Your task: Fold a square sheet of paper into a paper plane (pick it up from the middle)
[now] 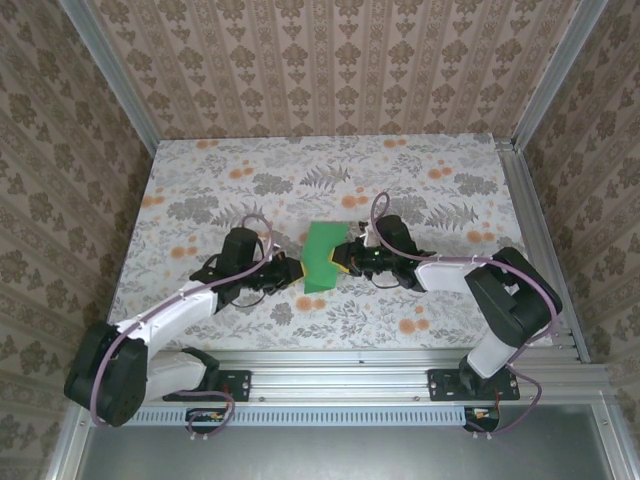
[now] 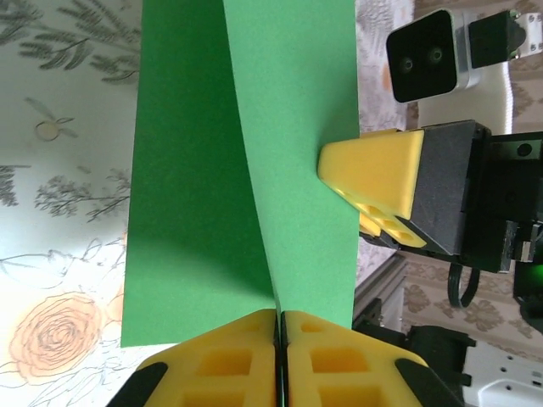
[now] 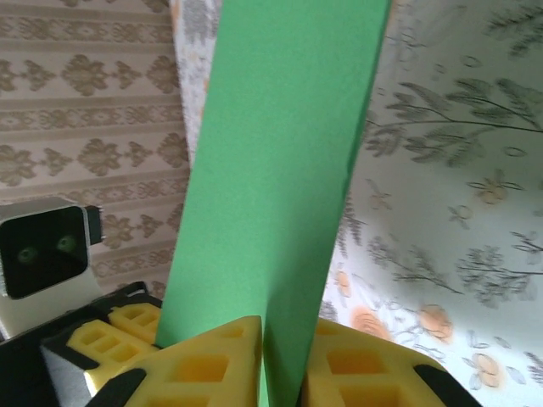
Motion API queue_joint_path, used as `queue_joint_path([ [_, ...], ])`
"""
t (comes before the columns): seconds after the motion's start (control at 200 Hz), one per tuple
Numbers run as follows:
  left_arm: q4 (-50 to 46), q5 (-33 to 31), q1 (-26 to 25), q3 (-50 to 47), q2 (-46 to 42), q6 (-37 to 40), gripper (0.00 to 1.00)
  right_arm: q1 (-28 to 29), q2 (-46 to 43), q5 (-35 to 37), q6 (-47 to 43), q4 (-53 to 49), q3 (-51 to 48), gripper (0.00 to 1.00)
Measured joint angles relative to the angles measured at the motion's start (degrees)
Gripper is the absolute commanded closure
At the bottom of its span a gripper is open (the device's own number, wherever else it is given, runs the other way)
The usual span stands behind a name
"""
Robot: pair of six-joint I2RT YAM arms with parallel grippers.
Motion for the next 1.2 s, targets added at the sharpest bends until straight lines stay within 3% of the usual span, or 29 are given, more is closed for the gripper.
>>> queue_joint_path([
  [0.205,0.1,-3.1,-3.1,-0.2,3.7,0.2,0.88,0.0,1.7,-0.1,-5.0,-7.6,2.1,0.71],
  [0.46,0.5,-5.6,-6.3,-0.1,9.5,0.4,0.88,-0.5,1.7,0.6,-13.7,-20.0,5.8,0.57],
  [0.655,0.8,-7.5,-8.3,0.7,12.4,0.4,0.88,-2.1,1.6,2.7,-20.8,-30.3,8.6,0.53],
  [1.035,2.2,-11.1,-11.1,1.8,14.9,0.4,0.89,-5.2,-3.9,8.6,-29.1,-43.8,9.7,0.52],
  [1.2,2.3,-12.0,-12.4,2.7,17.1,0.4,0.88,-5.4,-4.7,8.5,-28.8,-41.2,8.9,0.61],
])
